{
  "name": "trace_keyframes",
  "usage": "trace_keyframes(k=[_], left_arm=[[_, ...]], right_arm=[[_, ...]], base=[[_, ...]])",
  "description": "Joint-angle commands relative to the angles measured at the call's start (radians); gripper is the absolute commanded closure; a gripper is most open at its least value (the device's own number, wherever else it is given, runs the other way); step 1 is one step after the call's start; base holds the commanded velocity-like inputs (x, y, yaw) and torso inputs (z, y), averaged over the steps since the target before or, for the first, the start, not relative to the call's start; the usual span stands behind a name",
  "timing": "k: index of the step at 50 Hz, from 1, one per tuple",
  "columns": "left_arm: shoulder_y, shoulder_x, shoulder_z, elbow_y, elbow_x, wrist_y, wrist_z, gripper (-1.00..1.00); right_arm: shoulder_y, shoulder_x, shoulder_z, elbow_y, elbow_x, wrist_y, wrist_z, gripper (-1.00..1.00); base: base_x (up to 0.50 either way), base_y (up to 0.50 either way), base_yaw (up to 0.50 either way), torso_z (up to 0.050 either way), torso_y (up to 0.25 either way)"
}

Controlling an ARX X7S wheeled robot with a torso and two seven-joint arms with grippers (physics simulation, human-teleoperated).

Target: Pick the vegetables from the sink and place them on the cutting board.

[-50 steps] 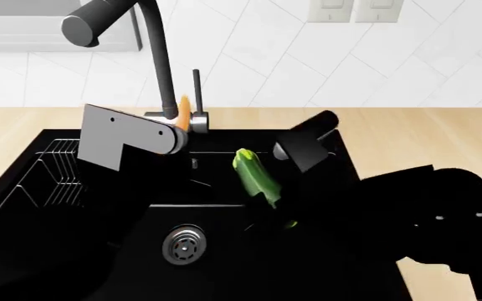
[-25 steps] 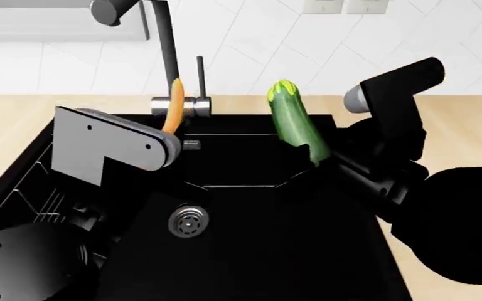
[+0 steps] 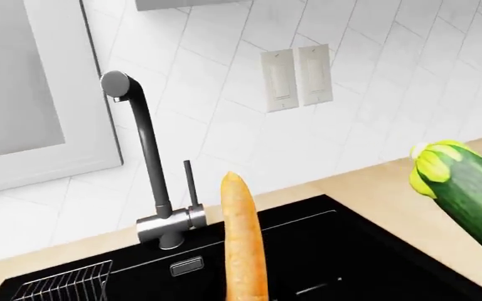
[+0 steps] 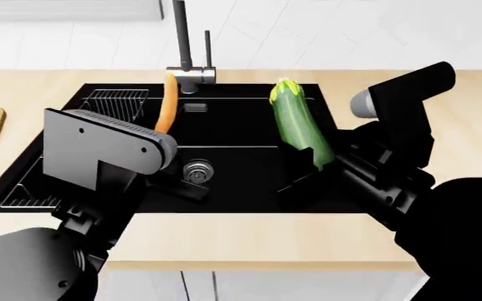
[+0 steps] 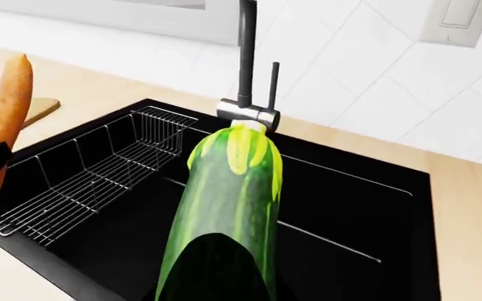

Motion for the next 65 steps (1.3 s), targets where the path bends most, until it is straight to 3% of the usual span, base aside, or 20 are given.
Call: trace_keyframes(k=[1, 9, 13, 20, 26, 30, 65], left_arm=[[-0.009, -0.001, -0.030, -0.008, -0.010, 0.023, -0.017, 1.00], [-0.004, -0.008, -0.044, -0.017, 0.004, 0.042, -0.012, 1.00], [0.055, -0.038, -0.029, 0.031, 0.143, 0.101, 0.047, 1.00], [0.340, -0.108, -0.095, 0.096, 0.375, 0.338, 0.107, 1.00], [0.414, -0.123, -0.091, 0.102, 0.472, 0.401, 0.121, 1.00], [0.432, -0.125, -0.109, 0.128, 0.458, 0.405, 0.092, 1.00], [0.447, -0.140, -0.113, 0.157, 0.431, 0.433, 0.089, 1.00]], right_arm=[[-0.010, 0.003, 0.009, -0.017, -0.018, -0.006, -0.012, 1.00], [-0.026, 0.006, 0.020, -0.044, -0.028, -0.024, -0.021, 1.00], [-0.102, 0.026, 0.058, -0.132, -0.115, -0.089, -0.032, 1.00], [-0.415, 0.118, 0.175, -0.371, -0.385, -0.305, -0.030, 1.00], [-0.715, 0.138, 0.240, -0.397, -0.628, -0.516, -0.141, 1.00], [-0.800, 0.166, 0.275, -0.426, -0.690, -0.582, -0.148, 1.00], [-0.754, 0.125, 0.227, -0.413, -0.725, -0.532, -0.102, 1.00]], base=[[-0.50, 0.00, 0.00, 0.000, 0.000], [-0.50, 0.00, 0.00, 0.000, 0.000], [-0.12, 0.00, 0.00, 0.000, 0.000], [0.00, 0.00, 0.00, 0.000, 0.000], [0.00, 0.00, 0.00, 0.000, 0.000], [0.04, 0.12, 0.00, 0.000, 0.000], [0.13, 0.50, 0.00, 0.000, 0.000]])
